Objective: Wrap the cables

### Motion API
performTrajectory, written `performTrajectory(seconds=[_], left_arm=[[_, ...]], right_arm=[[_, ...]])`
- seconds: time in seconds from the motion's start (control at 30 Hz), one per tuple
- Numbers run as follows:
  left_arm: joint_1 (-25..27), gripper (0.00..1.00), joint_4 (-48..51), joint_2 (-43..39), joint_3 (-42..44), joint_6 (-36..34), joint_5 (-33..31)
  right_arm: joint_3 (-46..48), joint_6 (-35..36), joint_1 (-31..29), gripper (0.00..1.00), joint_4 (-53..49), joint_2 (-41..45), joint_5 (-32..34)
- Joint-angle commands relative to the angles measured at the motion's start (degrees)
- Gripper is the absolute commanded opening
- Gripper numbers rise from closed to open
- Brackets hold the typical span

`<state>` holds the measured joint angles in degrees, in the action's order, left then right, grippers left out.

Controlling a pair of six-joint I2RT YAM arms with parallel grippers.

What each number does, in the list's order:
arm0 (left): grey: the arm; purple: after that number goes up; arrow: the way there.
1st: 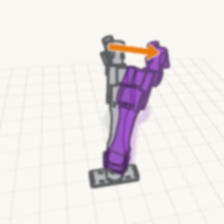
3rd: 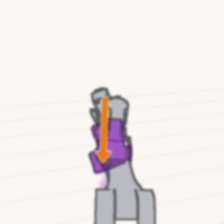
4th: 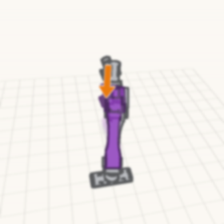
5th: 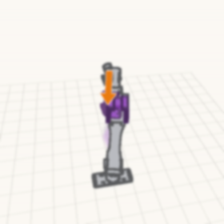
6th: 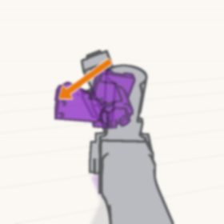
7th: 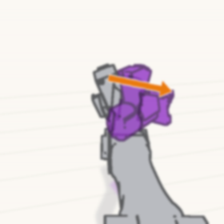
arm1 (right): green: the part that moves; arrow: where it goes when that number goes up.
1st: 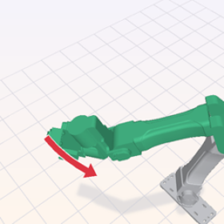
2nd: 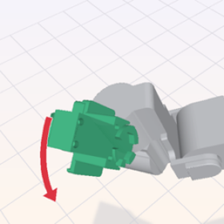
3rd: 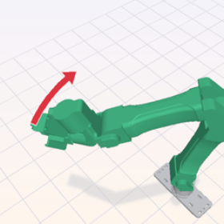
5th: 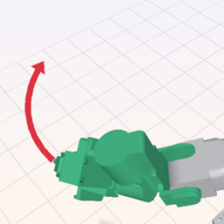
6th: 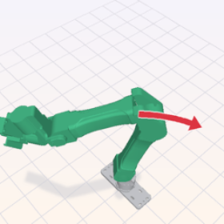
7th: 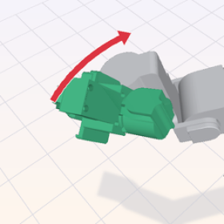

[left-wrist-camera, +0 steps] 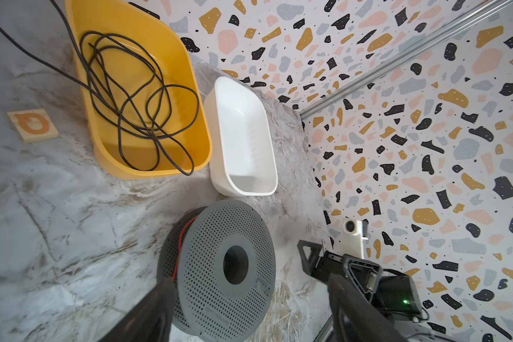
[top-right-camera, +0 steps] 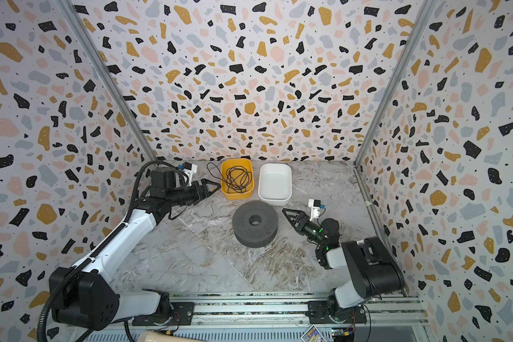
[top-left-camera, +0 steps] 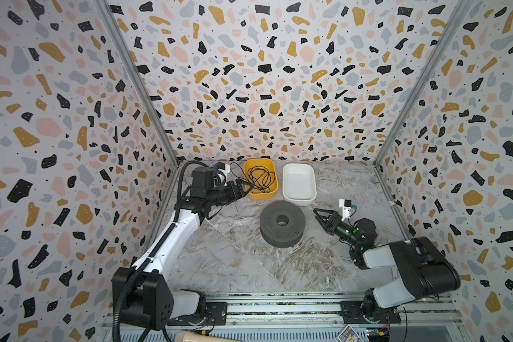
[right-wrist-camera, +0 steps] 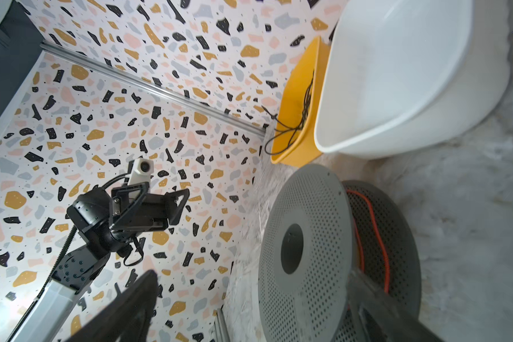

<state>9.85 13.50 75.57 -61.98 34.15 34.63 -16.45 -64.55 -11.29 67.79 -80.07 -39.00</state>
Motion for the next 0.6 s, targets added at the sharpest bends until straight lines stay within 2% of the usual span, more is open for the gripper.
performTrajectory(seconds=[0.0, 0.07, 0.2, 0.27, 0.33, 0.4, 0.57], left_arm=[[-0.3, 0.81, 0.4, 0.3, -0.7, -4.1, -4.4], [-0.3, 0.82, 0.4, 0.3, 0.6, -5.9, -9.0], [-0.4, 0.84, -4.2, 0.3, 4.6, -8.0, -12.6], [-0.5, 0.85, -4.7, 0.5, 5.8, -9.4, -17.0], [-0.6, 0.88, -4.6, 0.7, 6.4, -11.1, -24.1], [-0.6, 0.89, -7.4, -0.2, 8.0, -11.5, -30.2], [-0.6, 1.00, -21.1, -5.2, 17.6, -15.7, -47.6]], right_arm=[[-7.9, 16.8, 0.5, 0.99, -31.5, 9.4, 4.0], [-11.7, 23.8, 0.6, 0.99, -41.4, 13.5, 8.2], [-16.5, 33.0, 1.0, 0.99, -52.5, 16.9, 16.0], [-19.3, 37.5, 1.1, 0.99, -57.6, 16.4, 20.9], [-22.0, 41.3, 1.2, 1.00, -62.0, 14.8, 26.8], [-22.1, 45.2, 1.3, 1.00, -61.3, 13.5, 30.5], [-15.8, 51.4, 1.9, 1.00, -50.1, 13.6, 38.7]])
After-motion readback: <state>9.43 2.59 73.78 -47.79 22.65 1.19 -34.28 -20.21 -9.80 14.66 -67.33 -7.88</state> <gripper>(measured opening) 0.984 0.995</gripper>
